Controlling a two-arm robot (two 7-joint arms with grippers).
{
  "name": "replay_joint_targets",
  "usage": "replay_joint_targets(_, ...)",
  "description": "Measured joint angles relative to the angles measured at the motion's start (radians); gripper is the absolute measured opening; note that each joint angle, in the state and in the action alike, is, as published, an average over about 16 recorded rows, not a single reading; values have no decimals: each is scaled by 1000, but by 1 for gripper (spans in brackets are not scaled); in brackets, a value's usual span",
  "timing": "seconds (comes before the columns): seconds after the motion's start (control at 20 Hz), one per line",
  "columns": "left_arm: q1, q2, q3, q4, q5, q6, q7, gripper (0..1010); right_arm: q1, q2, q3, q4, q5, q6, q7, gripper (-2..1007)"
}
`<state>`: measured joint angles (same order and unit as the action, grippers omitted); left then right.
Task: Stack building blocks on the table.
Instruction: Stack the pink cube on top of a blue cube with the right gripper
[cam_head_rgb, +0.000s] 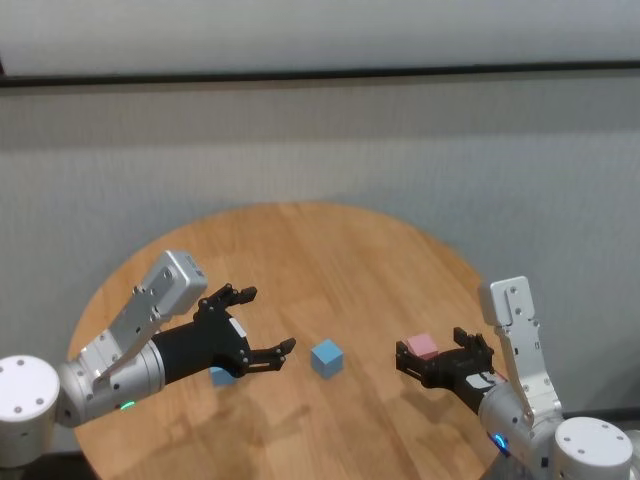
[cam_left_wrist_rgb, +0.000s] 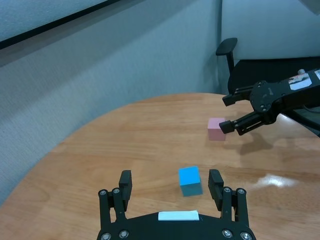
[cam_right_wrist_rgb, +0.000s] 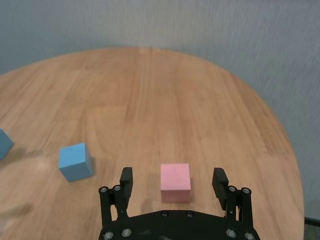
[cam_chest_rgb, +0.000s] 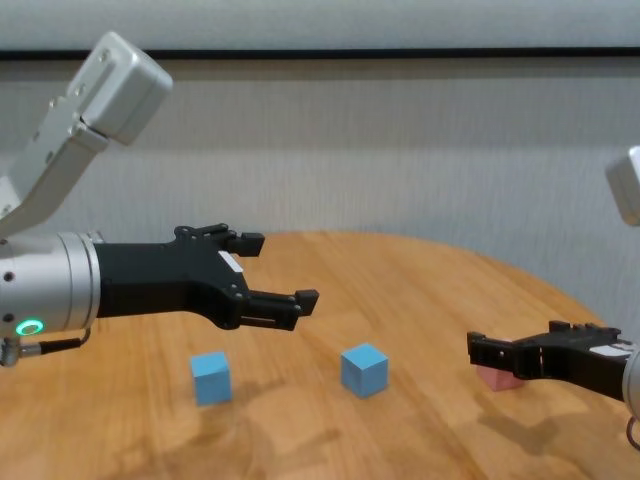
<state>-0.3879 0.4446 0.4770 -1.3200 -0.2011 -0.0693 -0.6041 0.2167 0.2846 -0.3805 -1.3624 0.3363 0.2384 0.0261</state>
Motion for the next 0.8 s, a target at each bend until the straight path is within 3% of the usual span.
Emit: replay_joint_targets(0.8,0,0,0,0,0,0,0,1003,10,-28,11,49,-38,5,31,1005)
